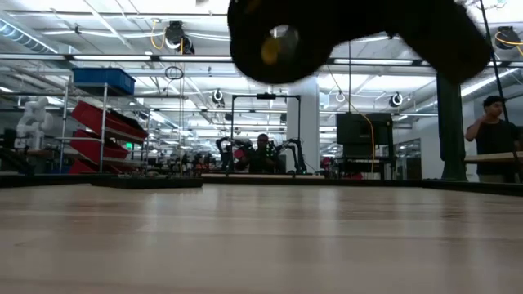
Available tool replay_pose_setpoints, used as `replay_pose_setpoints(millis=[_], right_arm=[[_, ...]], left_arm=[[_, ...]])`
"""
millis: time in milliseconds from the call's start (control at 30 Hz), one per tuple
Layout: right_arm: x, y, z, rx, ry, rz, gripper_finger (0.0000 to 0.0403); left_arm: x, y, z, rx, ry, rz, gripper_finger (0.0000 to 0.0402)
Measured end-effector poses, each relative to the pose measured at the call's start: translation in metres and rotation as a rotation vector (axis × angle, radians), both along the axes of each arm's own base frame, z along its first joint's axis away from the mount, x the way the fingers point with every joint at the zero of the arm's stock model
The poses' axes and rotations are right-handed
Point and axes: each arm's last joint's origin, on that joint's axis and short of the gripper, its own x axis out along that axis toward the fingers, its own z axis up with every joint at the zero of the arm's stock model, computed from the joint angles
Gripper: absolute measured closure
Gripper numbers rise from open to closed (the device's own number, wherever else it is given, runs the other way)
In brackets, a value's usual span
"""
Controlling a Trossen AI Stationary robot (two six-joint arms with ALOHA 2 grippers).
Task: Coil cords
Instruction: Coil the yellow wire onto the spool
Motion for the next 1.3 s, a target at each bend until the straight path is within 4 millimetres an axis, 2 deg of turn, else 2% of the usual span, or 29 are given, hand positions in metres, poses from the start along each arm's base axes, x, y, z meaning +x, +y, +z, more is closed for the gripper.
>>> replay_pose_setpoints(millis=[100,300,533,767,967,1300], right_arm=[[0.004,-0.003,-0.009,-0.001,0.017,-0.014,0.0403],[0.003,-0.003,-0.014,0.052,0.017,-0.041,0.0402],[0.007,-0.008,-0.02,0.308,0.053,-0.138,0.0402],[0.006,-0.008,-0.03,0.34,0.032,-0.148,0.0402],[0.004,-0.012,-0.046,0.274,0.003,-0.119,0.0403],[0.004,-0.016,-0.05,0.289,0.048,-0.122,0.0402]], left_arm=[[0.005,0.004,-0.016,-0.018,0.081,0.007,0.0401],[0.009,0.005,-0.047,0.03,0.175,0.032,0.0401],[0.011,0.003,-0.068,0.049,0.211,0.044,0.0401],[0.011,0.003,-0.072,0.053,0.221,0.045,0.0401],[0.011,0.005,-0.071,0.09,0.209,0.054,0.0401],[0.013,0.013,-0.076,0.086,0.247,0.068,0.0401]])
